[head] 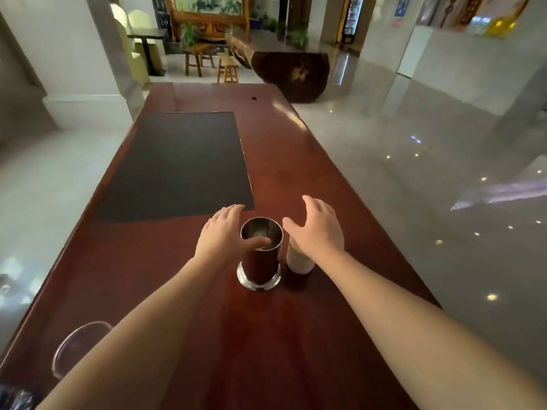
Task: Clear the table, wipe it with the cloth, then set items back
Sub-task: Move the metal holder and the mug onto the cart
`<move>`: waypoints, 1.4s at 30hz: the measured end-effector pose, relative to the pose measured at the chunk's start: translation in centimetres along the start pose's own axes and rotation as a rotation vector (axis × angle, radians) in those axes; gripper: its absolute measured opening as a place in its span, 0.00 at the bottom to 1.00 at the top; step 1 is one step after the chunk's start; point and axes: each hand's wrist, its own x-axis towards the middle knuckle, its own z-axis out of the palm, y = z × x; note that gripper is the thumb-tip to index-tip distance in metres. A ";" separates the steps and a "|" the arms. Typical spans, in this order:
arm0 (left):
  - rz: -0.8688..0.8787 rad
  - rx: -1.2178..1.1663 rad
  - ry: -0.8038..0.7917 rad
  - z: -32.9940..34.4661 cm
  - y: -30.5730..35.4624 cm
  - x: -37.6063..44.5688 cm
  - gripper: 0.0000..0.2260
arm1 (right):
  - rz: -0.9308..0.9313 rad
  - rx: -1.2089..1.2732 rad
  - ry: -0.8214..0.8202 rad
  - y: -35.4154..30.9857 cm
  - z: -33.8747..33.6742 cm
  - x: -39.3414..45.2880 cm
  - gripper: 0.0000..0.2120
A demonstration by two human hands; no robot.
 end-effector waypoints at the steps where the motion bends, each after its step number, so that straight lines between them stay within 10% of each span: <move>1: -0.034 -0.130 -0.024 0.8 -0.3 -0.1 0.50 | 0.041 0.024 -0.002 1.0 0.0 -0.2 0.38; 10: -0.303 -0.668 -0.088 9.0 -4.3 -1.4 0.64 | 0.367 0.379 -0.128 9.2 5.6 -3.4 0.60; 15: -0.227 -0.894 -0.048 13.8 -5.4 -1.6 0.51 | 0.456 0.509 -0.174 12.0 10.6 -3.4 0.66; 22: -0.240 -0.951 0.028 17.0 -5.7 -0.8 0.47 | 0.378 0.813 -0.088 12.5 13.9 -1.8 0.42; 42: -0.279 -0.861 0.180 11.7 -4.5 1.0 0.41 | 0.291 0.745 -0.058 9.2 12.4 0.4 0.40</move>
